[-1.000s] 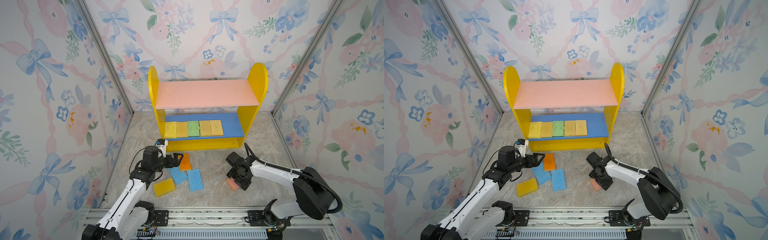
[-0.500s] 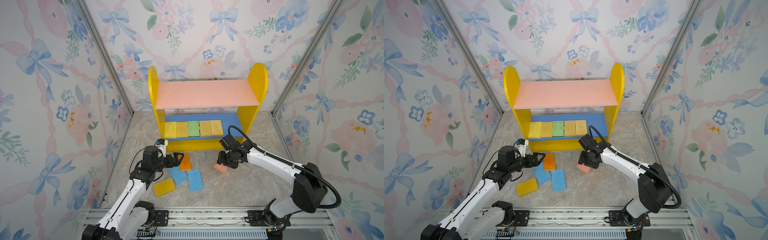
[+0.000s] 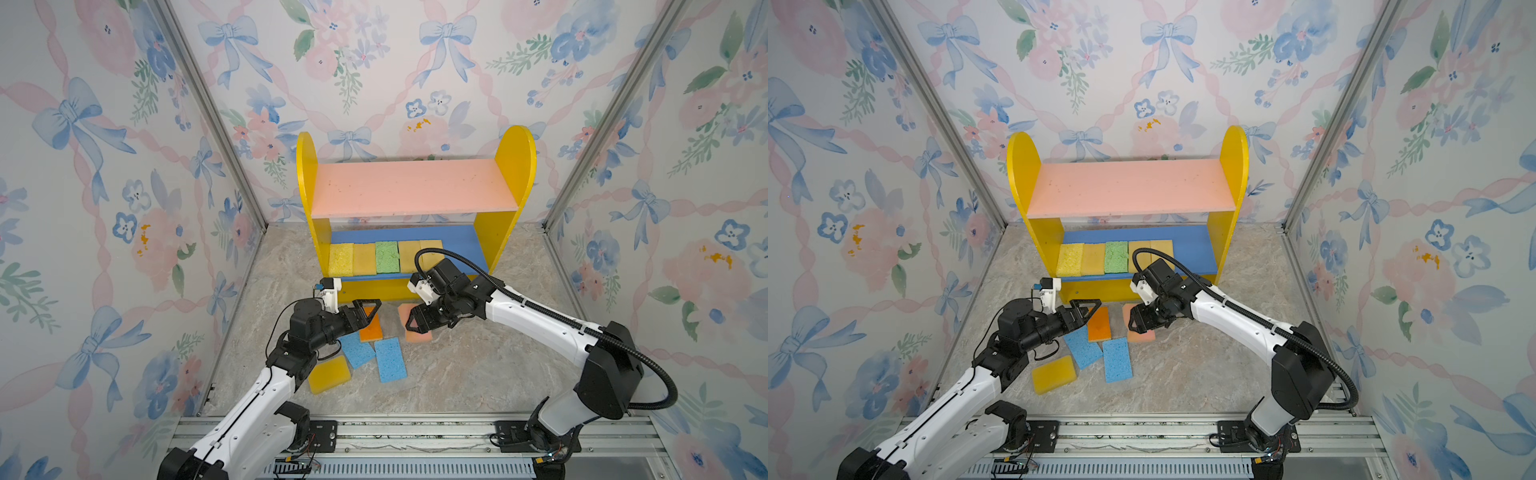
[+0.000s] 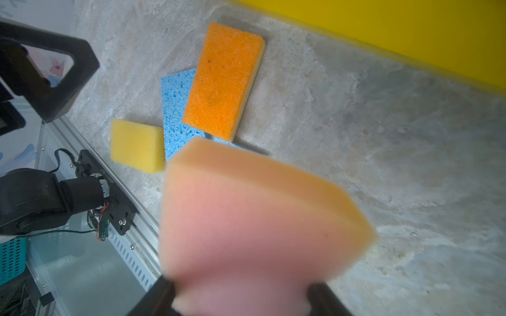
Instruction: Place and organize the cleaning sponges onto the shelf
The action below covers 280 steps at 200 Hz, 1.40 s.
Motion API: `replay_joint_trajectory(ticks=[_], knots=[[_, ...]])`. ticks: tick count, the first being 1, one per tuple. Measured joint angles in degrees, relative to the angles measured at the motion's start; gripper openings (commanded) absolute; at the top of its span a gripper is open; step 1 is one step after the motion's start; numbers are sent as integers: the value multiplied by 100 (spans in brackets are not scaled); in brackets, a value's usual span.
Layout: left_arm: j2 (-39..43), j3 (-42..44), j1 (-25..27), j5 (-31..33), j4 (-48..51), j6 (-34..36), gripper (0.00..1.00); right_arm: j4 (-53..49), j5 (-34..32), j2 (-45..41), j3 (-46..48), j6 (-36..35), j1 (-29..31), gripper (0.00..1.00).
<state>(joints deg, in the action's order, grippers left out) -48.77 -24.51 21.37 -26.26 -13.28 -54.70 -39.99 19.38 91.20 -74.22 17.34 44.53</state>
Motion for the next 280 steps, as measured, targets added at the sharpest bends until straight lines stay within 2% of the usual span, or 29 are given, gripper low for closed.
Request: replay_joint_trajectory(ticks=[48, 105, 116, 152, 168, 182, 192, 202, 208, 252, 280], knots=[[-511, -203, 796, 424, -306, -389, 90, 59, 192, -157, -114, -313, 92, 59], [-1075, -625, 1386, 748, -498, -492, 81, 90, 232, -485, -114, -413, 118, 59], [-1222, -739, 1515, 785, -533, -505, 75, 90, 232, -485, -114, -413, 136, 59], [-1600, -960, 1729, 852, -603, -549, 44, 74, 227, -501, -114, -450, 170, 61], [-1631, -970, 1733, 850, -608, -568, 32, 74, 210, -533, -114, -455, 170, 67], [-1631, -970, 1735, 855, -632, -562, 27, 70, 181, -584, -114, -450, 170, 77], [-1628, -975, 1735, 874, -640, -562, 25, 74, 175, -627, -114, -452, 170, 86], [-1628, -977, 1735, 892, -640, -560, 24, 81, 164, -684, -114, -448, 170, 100], [-1628, -977, 1735, 894, -638, -562, 24, 83, 164, -717, -114, -420, 170, 97], [-1626, -977, 1690, 920, -640, -562, 23, 87, 190, -1093, -59, -404, 153, 97], [-1561, -977, 1241, 734, -636, -562, 24, 225, 396, -1759, 289, -164, -83, 97]])
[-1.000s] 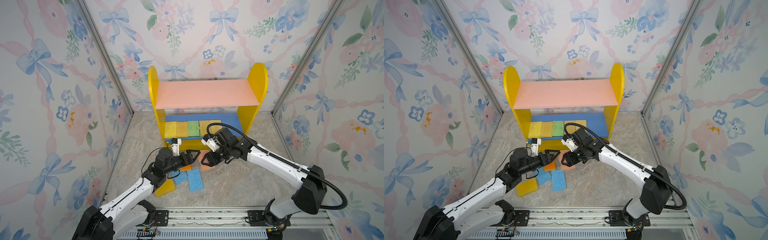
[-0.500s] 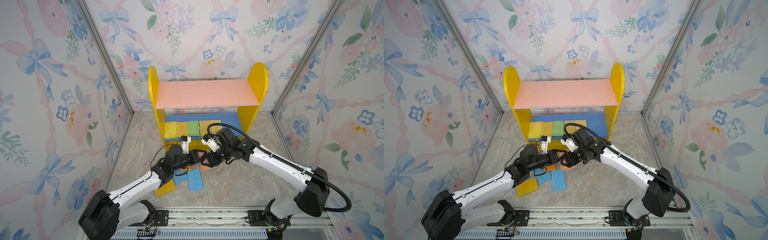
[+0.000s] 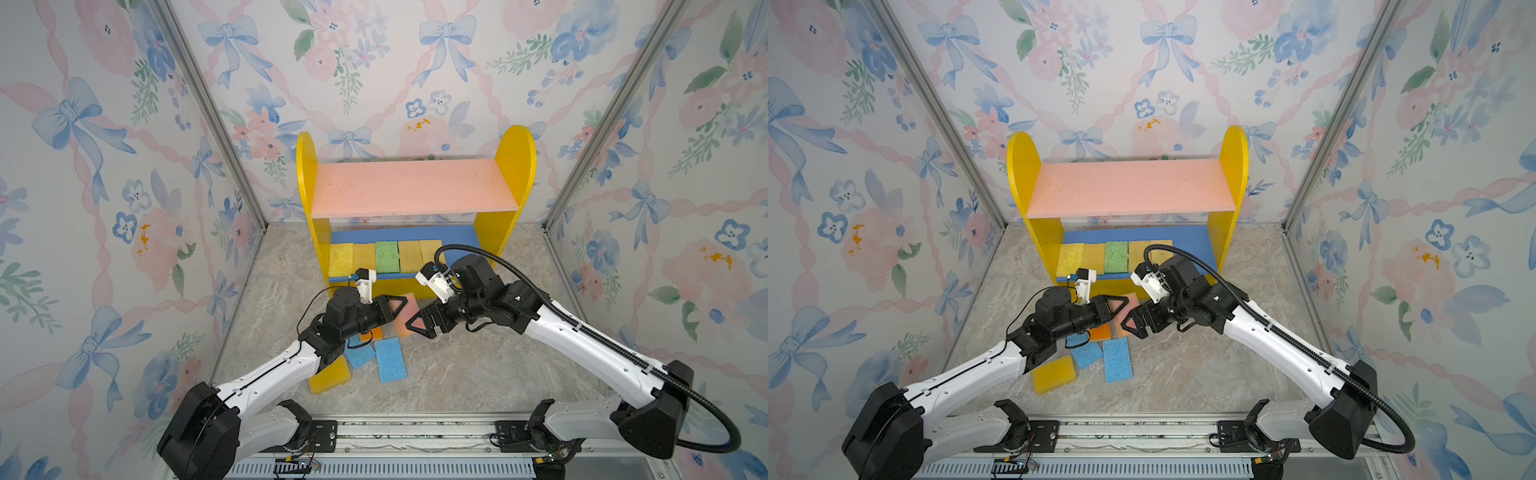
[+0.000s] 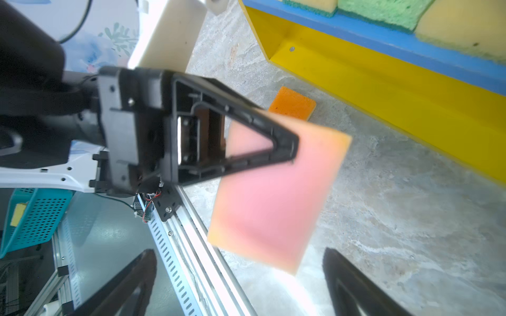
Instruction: Place and organize the cleaning sponges onto the shelf
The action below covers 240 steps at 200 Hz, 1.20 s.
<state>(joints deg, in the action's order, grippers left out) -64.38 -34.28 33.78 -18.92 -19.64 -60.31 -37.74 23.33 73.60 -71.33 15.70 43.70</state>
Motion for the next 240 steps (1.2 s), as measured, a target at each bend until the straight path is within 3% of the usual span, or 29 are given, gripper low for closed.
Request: replay_joint_trajectory(ticks=[40, 48, 97, 146, 212, 240], knots=[[229, -151, -876, -723, -186, -81, 24, 901, 1158, -669, 463, 1001, -890, 98], [236, -212, -1012, -931, -308, -162, 24, 1093, 1425, -627, 472, 1187, -933, 100], [254, -693, -1287, -1829, -833, -581, 24, 1862, 2601, -179, 474, 1847, -903, 87], [284, -645, -1287, -2052, -1344, -1034, 24, 2865, 3036, 59, 570, 2610, -839, 78], [302, -595, -1287, -2111, -1572, -1283, 23, 3386, 3112, 234, 581, 3001, -835, 62], [348, -595, -1287, -2127, -1628, -1329, 23, 3528, 3108, 284, 608, 3167, -835, 48]])
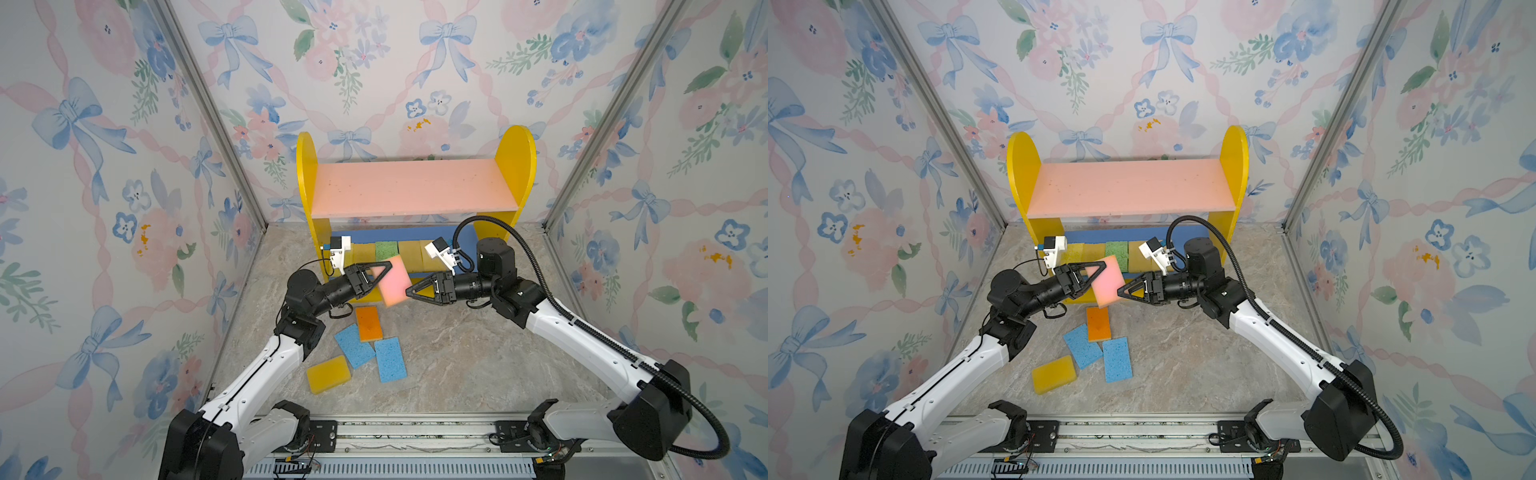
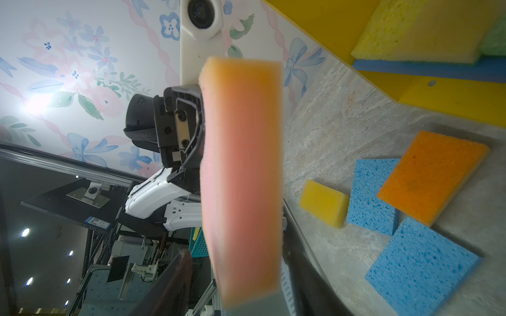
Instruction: Place and organize the cleaning sponges onto the shelf
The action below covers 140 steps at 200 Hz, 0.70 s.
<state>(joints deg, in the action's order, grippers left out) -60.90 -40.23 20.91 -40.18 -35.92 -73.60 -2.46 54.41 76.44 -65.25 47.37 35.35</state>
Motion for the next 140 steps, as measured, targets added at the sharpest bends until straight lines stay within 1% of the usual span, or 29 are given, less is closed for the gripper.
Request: replay_joint_trajectory(ticks=[21, 30, 40, 49, 59, 67, 86, 98, 107, 122, 140], knots=[[13, 0, 0, -7, -22, -15, 24, 66, -2, 9, 13, 55, 0, 37], [13, 0, 0, -17, -24, -17, 29, 90, -15, 9, 15, 55, 2, 32], [13, 0, 0, -20, -26, -39, 36, 90, -44, 9, 15, 81, 2, 29], [13, 0, 0, -22, -33, -28, 42, 92, -74, 9, 15, 50, 7, 28], [17, 4, -17, -35, -39, -74, 54, 66, -111, 9, 15, 42, 7, 28], [35, 9, -44, -59, -24, -90, 59, 22, -153, 9, 15, 15, 9, 27], [192, 109, -201, -122, -46, -50, 67, -238, -282, 9, -42, -114, 11, 27], [426, 275, -420, -136, -22, -20, 74, -481, -378, 9, -173, -232, 11, 27], [651, 404, -643, -122, 35, 4, 76, -695, -457, 26, -358, -332, 9, 27], [1161, 525, -1060, 15, 459, 223, 82, -1019, -592, 98, -793, -522, 4, 28], [1947, 540, -1423, 509, 1364, 778, 84, -1373, -822, 289, -1473, -717, 4, 28]])
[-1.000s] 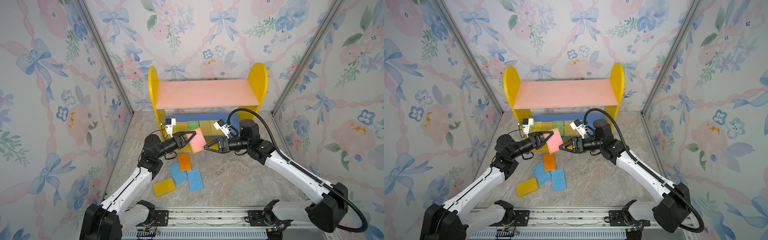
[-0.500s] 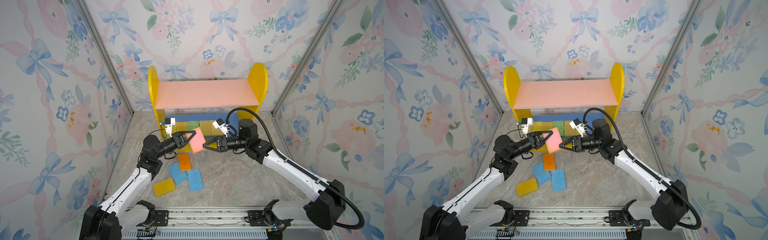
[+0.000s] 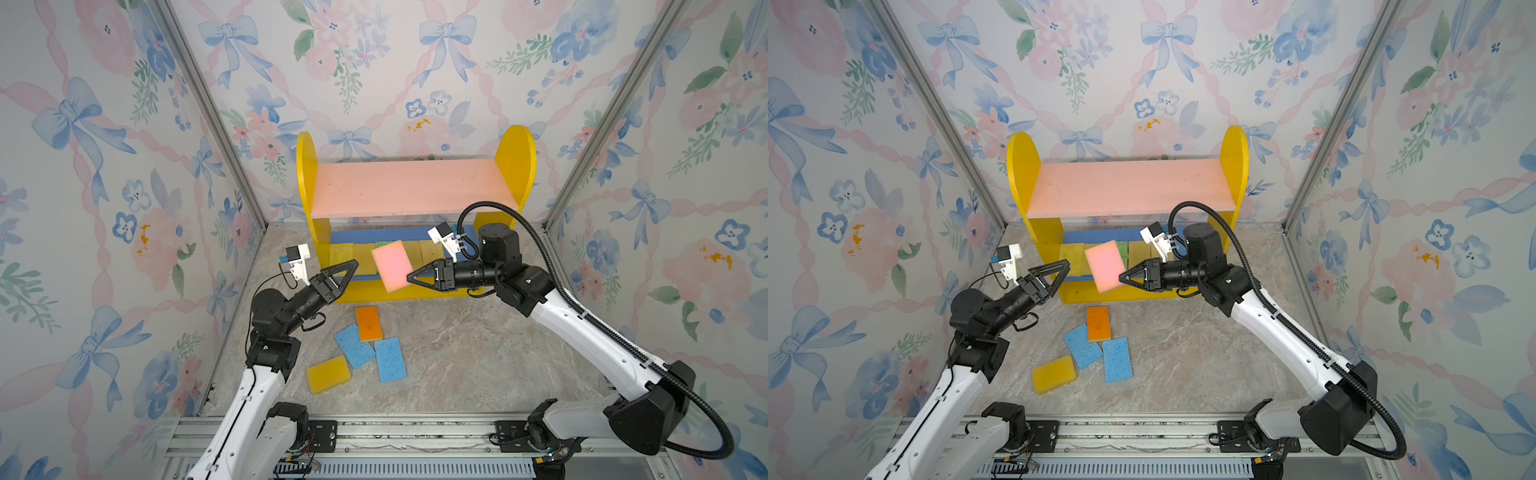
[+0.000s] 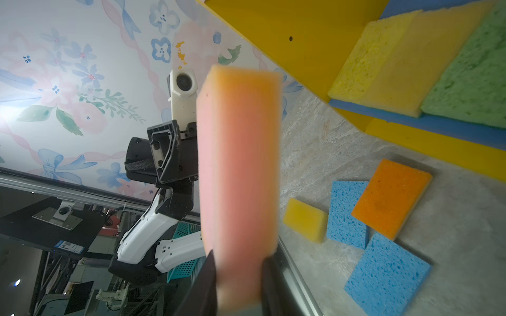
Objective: Place and organize the cleaning sponges onto the shelf
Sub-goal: 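Carry the pink sponge with the right gripper onto the pink top board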
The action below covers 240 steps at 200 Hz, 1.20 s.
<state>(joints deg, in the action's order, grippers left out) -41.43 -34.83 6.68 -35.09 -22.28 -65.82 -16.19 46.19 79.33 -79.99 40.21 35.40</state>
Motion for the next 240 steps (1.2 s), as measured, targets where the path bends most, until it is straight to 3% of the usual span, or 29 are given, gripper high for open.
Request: replay_joint_trajectory(ticks=[18, 43, 125, 168, 177, 192, 211, 240], knots=[[586, -11, -63, 442, 776, 560, 85, -203, -168, 339, -752, -85, 2, 29], [708, 133, -63, 728, 1329, 953, 85, -509, -472, 999, -1910, -61, 9, 29], [590, 439, -61, 710, 2299, 1729, 86, -1637, -1399, 4120, -6457, 313, 450, 28], [568, 439, -61, 496, 2385, 1926, 87, -1309, -1578, 4553, -7001, 944, 564, 28], [568, 439, -61, 452, 2409, 1965, 87, -1178, -1615, 4605, -7051, 1080, 564, 33], [568, 439, -61, 402, 2474, 2046, 87, -990, -1648, 4732, -7195, 1300, 570, 55], [568, 439, -61, 348, 2562, 2109, 88, -809, -1655, 4874, -7407, 1432, 603, 67], [568, 439, -61, 284, 2605, 2131, 88, -758, -1740, 4876, -7460, 1471, 669, 75]])
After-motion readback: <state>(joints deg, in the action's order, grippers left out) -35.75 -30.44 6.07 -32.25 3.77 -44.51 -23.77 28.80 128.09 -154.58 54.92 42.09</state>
